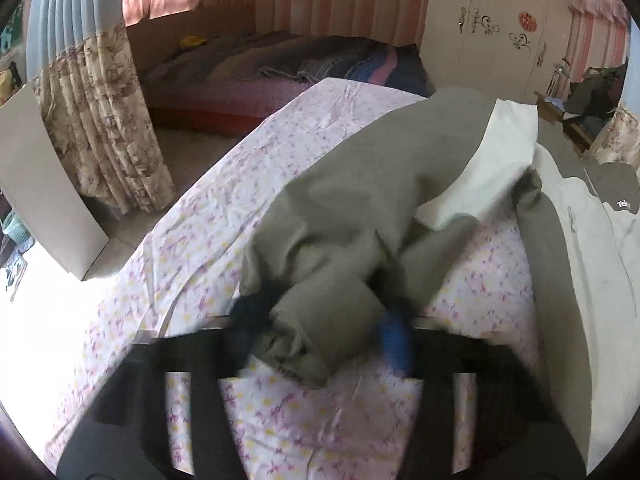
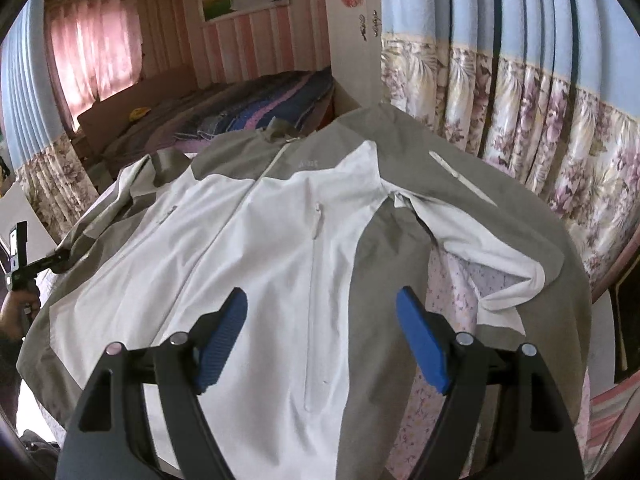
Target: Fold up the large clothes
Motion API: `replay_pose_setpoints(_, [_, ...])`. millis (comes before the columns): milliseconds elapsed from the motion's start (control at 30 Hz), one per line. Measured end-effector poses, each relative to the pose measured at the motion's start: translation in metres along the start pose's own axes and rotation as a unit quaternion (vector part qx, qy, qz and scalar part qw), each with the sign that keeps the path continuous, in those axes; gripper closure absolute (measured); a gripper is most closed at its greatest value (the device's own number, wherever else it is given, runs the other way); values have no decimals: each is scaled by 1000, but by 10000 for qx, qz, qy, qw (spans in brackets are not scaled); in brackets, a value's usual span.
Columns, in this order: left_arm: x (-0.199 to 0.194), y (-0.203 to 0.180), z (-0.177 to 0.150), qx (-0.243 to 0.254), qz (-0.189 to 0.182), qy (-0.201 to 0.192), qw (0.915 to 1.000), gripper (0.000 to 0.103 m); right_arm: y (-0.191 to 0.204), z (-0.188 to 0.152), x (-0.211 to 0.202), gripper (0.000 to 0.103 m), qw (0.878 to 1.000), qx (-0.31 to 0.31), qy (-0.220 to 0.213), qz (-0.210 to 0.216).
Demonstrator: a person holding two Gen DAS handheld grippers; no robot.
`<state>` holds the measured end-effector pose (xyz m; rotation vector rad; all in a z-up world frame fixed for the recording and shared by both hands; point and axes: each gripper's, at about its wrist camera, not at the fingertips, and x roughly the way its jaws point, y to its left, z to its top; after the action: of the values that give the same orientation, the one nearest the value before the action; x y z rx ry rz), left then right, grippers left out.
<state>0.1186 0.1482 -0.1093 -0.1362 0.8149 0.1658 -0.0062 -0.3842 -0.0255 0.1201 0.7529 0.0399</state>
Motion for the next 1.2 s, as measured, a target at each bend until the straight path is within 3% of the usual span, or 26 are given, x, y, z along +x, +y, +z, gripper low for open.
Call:
replay_pose_setpoints(167, [-15, -17, 27, 153, -108, -368, 9991, 81, -10, 0, 7, 26, 9999, 120, 40, 38])
replay_pose_setpoints(267, [-36, -49, 57, 439, -299, -774, 9956, 81, -13, 8, 8, 26, 9999, 99, -32, 67])
replay_pose_setpoints(433, [-56, -136, 99, 984, -1034, -1141, 9832, 81, -15, 28, 15, 26, 9997, 35, -159, 163])
replay_pose_setpoints(533, [-60, -199, 111, 1472, -1445, -1260, 9703, 81, -16, 41, 20, 26, 9995, -9, -199, 262])
replay_pose_setpoints(667, [-55, -287, 109, 2157, -2011, -1274, 9470, 81, -22, 52, 33, 25, 9994, -45, -133, 301])
replay_pose_setpoints(767, [-41, -352, 96, 2514, -2660, -929, 9260, 79, -31, 58, 46, 25, 9995, 58, -55, 309])
replay_pose_setpoints(867, [-25, -397, 72, 2731, -3216, -454, 9055, 51, -35, 61, 59, 25, 9995, 144, -2, 287])
replay_pose_setpoints(900, [-22, -404, 65, 2713, -3318, -385, 9027, 24, -36, 61, 61, 25, 9995, 146, 3, 265])
replay_pose_setpoints(933, [-22, -407, 60, 2652, -3387, -371, 9020, 7, -35, 61, 64, 25, 9996, 139, 2, 233])
replay_pose_setpoints(1067, [-33, -392, 49, 2539, -3462, -512, 9017, 3, -34, 60, 73, 25, 9997, 141, 61, 192])
replay_pose_setpoints(1200, [-44, -347, 62, 2293, -3322, -844, 9110, 3, -31, 64, 81, 25, 9997, 140, 105, 165])
